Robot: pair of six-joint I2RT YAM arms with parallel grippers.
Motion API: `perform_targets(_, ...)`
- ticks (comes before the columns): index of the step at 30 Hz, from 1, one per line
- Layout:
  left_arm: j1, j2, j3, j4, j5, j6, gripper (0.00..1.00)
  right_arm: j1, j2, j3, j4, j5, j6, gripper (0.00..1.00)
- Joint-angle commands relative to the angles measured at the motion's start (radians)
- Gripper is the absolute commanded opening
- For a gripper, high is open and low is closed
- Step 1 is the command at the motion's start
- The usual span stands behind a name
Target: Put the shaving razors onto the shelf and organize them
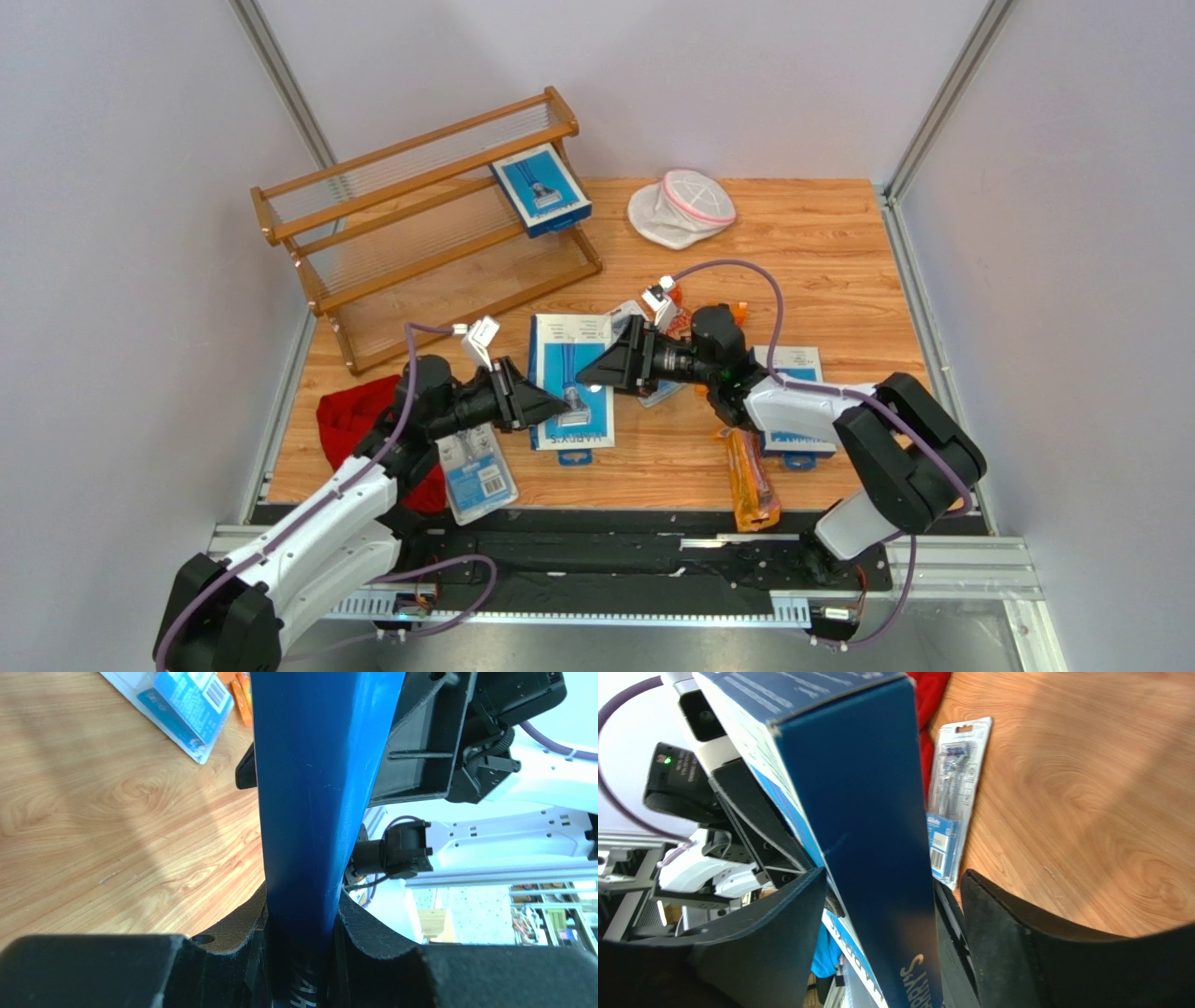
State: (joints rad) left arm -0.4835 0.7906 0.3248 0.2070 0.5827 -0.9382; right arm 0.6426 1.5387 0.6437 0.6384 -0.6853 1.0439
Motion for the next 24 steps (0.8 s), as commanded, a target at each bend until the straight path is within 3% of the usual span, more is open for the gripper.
perform_targets(1, -0.003, -0.007, 0.034, 0.088, 0.062, -0.001, 0.27, -0.004, 0.021, -0.015, 0.176, -0.042, 0.056, 0.58)
perform_targets(3, -0.003, -0.008, 0.039, 0.071, 0.068, 0.01, 0.27, -0.003, 0.04, -0.012, 0.231, -0.072, 0.08, 0.38)
perform_targets(6, -0.003, -0.022, 0.056, 0.016, 0.065, 0.038, 0.32, -0.003, 0.067, -0.012, 0.306, -0.094, 0.119, 0.21)
perform_targets(8, -0.003, -0.033, 0.075, -0.058, 0.043, 0.073, 0.38, -0.004, 0.074, -0.016, 0.34, -0.091, 0.133, 0.16)
perform_targets(12, -0.003, -0.083, 0.112, -0.202, -0.018, 0.133, 0.73, -0.003, 0.066, -0.019, 0.357, -0.088, 0.137, 0.0)
perform_targets(18, -0.003, -0.187, 0.129, -0.388, -0.135, 0.176, 0.88, -0.004, -0.011, -0.016, 0.236, -0.057, 0.059, 0.0)
perform_targets(24, -0.003, -0.284, 0.08, -0.411, -0.142, 0.136, 0.91, -0.009, -0.078, -0.021, 0.149, -0.026, 0.008, 0.0)
